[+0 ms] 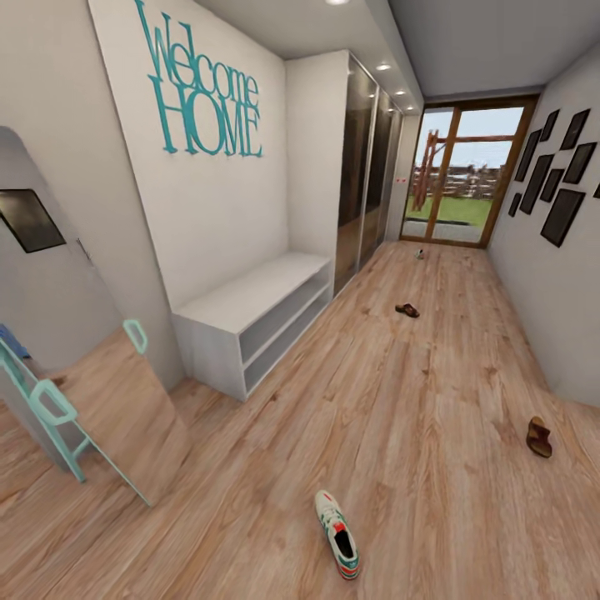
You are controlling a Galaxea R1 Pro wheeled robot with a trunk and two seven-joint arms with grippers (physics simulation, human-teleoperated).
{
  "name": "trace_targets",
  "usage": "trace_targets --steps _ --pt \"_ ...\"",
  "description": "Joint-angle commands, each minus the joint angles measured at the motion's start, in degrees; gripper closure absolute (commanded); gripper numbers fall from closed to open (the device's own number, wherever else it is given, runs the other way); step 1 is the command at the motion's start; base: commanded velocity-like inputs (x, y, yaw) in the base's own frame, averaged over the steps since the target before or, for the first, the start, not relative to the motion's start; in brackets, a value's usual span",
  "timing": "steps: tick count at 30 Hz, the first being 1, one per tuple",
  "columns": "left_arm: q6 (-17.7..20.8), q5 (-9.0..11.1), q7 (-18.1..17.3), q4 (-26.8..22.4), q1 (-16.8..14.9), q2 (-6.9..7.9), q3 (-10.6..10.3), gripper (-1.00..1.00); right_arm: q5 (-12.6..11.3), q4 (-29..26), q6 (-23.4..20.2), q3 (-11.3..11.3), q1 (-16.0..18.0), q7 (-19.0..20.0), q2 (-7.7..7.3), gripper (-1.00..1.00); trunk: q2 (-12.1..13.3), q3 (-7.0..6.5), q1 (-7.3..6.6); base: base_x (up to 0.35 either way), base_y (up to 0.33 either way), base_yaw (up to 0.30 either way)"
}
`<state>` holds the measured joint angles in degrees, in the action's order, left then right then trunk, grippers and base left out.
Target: Pick up the two gym shoes and the two sandals from the corridor floor and place them onto the hallstand (shoe rack) in the corridor, making sure they are on the rack and not on the floor. Arrange them so the two gym shoes are next to each other and the two sandals are next to each other.
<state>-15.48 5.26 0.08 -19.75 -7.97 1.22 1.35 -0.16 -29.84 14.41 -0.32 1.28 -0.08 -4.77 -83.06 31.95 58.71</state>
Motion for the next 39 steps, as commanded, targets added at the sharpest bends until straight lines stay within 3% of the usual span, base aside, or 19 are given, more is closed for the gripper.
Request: trace_targets --steps 1,15,25,39 --pt "-0.17 0.55 0.01 0.02 -0.03 0.01 -0.12 -1.0 -0.02 0.05 0.18 -0.03 0.03 -0.01 0.01 -1.0 -0.02 0.05 0.01 0.183 -0.219 0.0" --pt "-0.22 0.55 0.01 -0.03 -0.08 0.01 -0.12 -1.0 -0.02 0.05 0.24 -0.03 0.03 -0.09 0.07 -1.0 -0.02 0.05 0.01 0.154 -0.223 0.045" --pt "-0.25 0.55 0.01 -0.03 -0.11 0.01 -0.12 -1.0 -0.02 0.05 0.21 -0.03 0.03 -0.1 0.11 -1.0 -0.02 0.05 0.01 -0.032 -0.199 0.24" --pt "-0.26 0.71 0.01 -0.03 -0.11 0.03 -0.03 -1.0 -0.02 0.14 0.2 -0.03 0.03 -0.16 0.12 -1.0 -0.02 0.05 0.01 -0.012 -0.017 0.273"
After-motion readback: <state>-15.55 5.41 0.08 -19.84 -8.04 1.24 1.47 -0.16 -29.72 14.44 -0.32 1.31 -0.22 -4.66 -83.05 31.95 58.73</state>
